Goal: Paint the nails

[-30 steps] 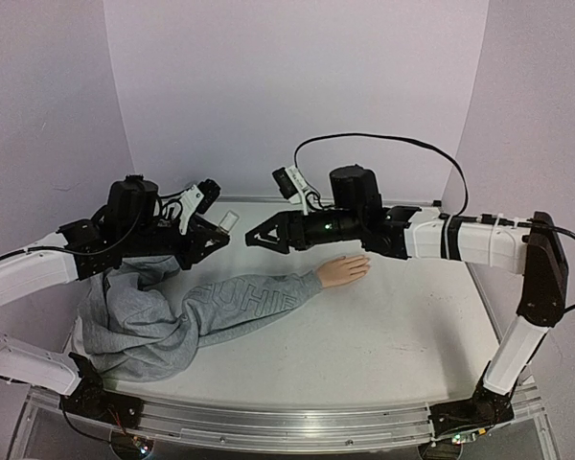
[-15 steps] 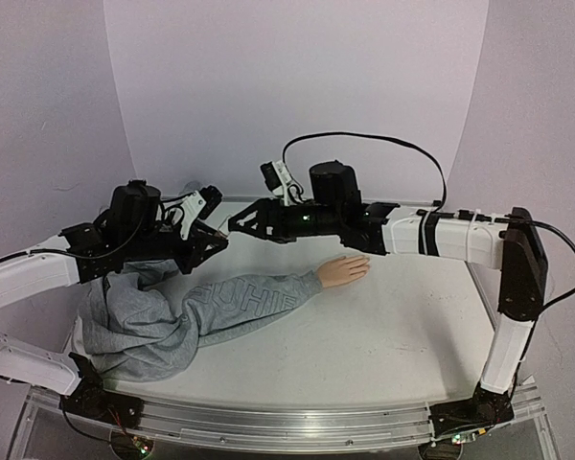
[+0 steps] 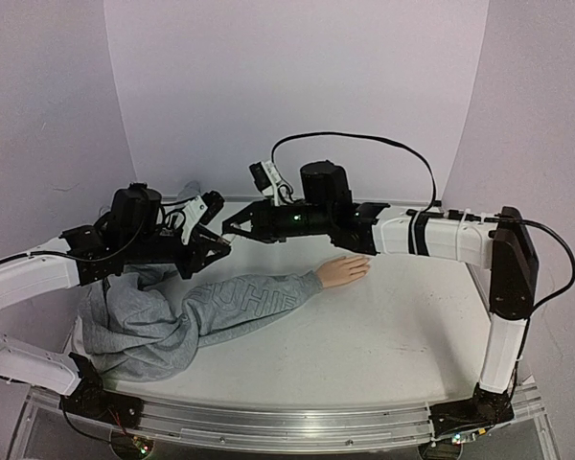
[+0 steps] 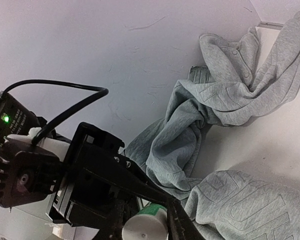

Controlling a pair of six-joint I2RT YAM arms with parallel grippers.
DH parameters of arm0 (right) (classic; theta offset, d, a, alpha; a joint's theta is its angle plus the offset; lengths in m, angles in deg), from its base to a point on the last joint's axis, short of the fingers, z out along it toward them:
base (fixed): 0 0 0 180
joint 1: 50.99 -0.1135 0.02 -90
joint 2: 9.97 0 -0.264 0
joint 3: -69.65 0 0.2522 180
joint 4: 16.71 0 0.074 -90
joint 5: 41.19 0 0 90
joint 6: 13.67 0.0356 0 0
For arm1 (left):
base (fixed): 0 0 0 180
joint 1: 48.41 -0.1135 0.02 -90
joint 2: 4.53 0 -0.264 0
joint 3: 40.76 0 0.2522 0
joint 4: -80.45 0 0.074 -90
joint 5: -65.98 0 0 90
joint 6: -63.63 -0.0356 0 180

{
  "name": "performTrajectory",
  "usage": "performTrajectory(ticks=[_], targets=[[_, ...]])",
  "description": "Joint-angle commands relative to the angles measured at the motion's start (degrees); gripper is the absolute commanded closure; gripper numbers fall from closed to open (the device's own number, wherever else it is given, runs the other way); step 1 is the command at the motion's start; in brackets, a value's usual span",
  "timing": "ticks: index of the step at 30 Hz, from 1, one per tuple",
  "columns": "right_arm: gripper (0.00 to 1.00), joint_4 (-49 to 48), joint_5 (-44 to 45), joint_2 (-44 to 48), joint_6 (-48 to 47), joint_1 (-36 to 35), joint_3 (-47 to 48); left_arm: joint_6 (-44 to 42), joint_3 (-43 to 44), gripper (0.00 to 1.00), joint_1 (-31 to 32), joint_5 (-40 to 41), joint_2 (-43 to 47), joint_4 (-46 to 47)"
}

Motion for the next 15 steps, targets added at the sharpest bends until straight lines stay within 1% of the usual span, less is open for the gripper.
performTrajectory(ticks=[1,3,4,5,6,7,8,9,10,12,15], targets=[[0.84,-5.2,-6.5,3.7,-5.0,-0.3,-2.2,0.5,2.0,1.00,0.2,-9.7,1.7,2.8],[0.92,-5.2,-10.8,5.7,-10.1,-0.2,-5.3,0.1,2.5,1.00,0.1,-18.3,2.3,2.8],[0.94,-5.3,-13.0,6.7,-13.3,-0.2,-6.2,0.1,2.8,1.00,0.0,-22.6,2.7,2.8],[0.96,-5.3,-17.6,7.5,-16.7,-0.2,-7.6,0.4,3.1,1.00,-0.3,-28.0,2.8,2.7],[0.96,-5.3,-26.1,8.1,-20.5,-0.2,-9.4,0.9,3.5,1.00,-0.8,-33.8,2.6,2.8],[0.97,-5.3,-30.9,8.8,-24.9,-0.4,-11.1,1.6,4.1,1.00,-1.7,-39.5,2.3,2.8],[0.98,-5.2,-33.7,9.7,-27.5,-0.6,-12.7,2.4,4.9,1.00,-2.4,-45.3,1.7,2.8],[1.00,-5.1,-33.9,10.9,-29.7,-0.8,-14.4,3.4,5.7,1.00,-2.9,-49.5,1.0,2.7],[1.00,-5.2,-32.8,12.0,-30.9,-1.0,-15.6,4.4,6.5,1.00,-3.1,-51.9,0.2,2.7],[1.00,-5.5,-31.1,13.3,-31.5,-1.2,-16.5,5.5,7.7,1.00,-3.2,-53.6,-1.1,2.7],[0.99,-6.0,-29.7,14.2,-32.2,-1.4,-17.2,6.0,9.0,1.00,-3.2,-51.5,-1.7,2.7]])
